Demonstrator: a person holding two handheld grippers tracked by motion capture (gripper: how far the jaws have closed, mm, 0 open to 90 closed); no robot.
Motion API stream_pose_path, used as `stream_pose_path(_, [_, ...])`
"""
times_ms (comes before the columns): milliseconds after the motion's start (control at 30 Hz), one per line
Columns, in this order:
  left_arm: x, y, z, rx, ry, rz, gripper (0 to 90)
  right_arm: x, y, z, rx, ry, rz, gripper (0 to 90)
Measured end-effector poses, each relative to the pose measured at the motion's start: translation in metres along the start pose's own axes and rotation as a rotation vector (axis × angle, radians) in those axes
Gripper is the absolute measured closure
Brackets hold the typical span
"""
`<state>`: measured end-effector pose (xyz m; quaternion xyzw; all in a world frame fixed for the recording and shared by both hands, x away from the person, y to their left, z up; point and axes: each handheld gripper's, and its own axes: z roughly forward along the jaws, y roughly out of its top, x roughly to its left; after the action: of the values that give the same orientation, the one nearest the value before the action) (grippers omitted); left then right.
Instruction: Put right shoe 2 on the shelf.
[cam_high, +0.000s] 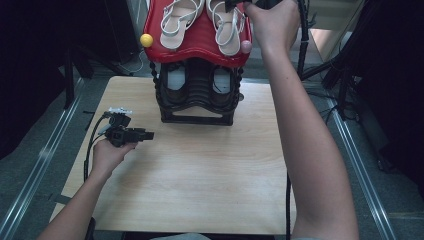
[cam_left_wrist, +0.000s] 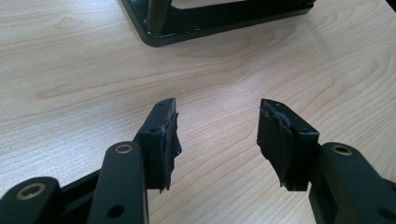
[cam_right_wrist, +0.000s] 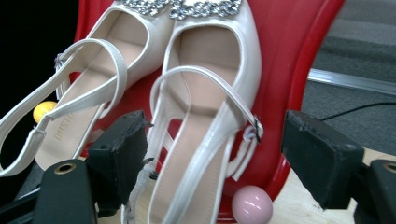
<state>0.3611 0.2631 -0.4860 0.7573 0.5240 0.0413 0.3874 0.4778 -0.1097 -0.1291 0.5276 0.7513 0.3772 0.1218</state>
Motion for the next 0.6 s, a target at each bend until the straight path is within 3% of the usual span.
stream_pose_path(300, [0.001, 0.000, -0.001, -0.006, 0.003, -0.007, 47.9, -0.025, -0.023, -0.005, 0.003, 0.012, 0.008, 25.6])
stream_pose_path(600, [0.001, 0.000, -0.001, -0.005, 0.004, -0.007, 47.7, -0.037, -0.067, -0.010, -0.001, 0.051, -0.033, 27.7])
